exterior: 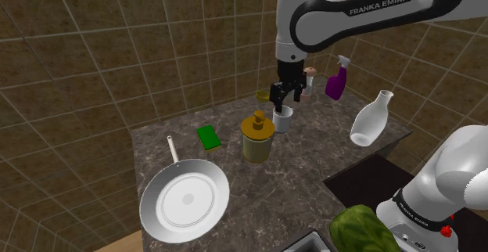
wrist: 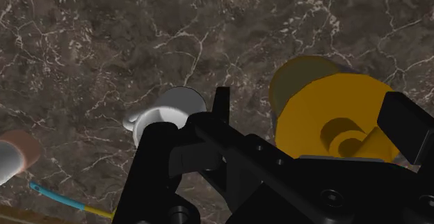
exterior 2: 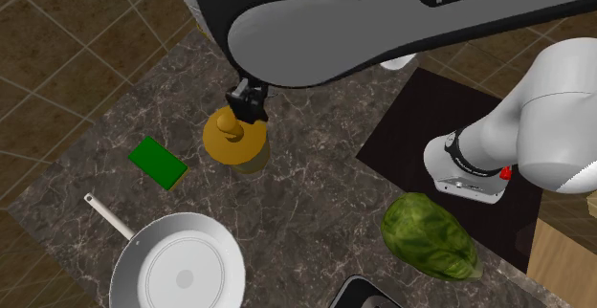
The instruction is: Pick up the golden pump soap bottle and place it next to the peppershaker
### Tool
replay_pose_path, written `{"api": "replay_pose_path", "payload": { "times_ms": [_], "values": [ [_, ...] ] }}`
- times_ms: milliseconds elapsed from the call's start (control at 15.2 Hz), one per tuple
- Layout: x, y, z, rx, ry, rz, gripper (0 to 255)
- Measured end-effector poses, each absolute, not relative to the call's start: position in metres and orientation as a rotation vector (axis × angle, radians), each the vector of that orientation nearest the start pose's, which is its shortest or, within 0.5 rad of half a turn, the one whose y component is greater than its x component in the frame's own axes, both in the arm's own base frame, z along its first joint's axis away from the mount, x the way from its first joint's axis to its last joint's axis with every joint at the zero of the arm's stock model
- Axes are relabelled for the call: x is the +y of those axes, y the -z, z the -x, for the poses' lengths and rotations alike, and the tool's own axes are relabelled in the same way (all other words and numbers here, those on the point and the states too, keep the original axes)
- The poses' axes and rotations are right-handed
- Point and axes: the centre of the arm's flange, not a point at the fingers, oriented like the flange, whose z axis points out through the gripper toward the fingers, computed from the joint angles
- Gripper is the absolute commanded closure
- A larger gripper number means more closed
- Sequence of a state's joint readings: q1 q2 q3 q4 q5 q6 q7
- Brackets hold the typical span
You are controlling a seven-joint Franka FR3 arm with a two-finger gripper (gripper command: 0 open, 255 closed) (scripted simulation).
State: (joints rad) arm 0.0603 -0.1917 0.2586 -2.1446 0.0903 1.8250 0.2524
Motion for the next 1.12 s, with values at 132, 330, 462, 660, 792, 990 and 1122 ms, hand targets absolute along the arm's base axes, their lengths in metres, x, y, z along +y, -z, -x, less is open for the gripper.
{"api": "replay_pose_path", "payload": {
  "times_ms": [132,330,462,660,792,990,1122],
  "values": [
    [0.179,-0.468,-0.468,-0.044,-0.203,3.138,0],
    [0.205,-0.457,-0.497,-0.039,-0.181,3.142,0],
    [0.226,-0.449,-0.514,-0.036,-0.168,3.144,0],
    [0.231,-0.440,-0.520,-0.033,-0.162,3.145,0],
    [0.231,-0.431,-0.521,-0.033,-0.161,3.145,0],
    [0.231,-0.414,-0.518,-0.032,-0.161,3.146,0],
    [0.232,-0.409,-0.518,-0.032,-0.161,3.145,0]
  ]
}}
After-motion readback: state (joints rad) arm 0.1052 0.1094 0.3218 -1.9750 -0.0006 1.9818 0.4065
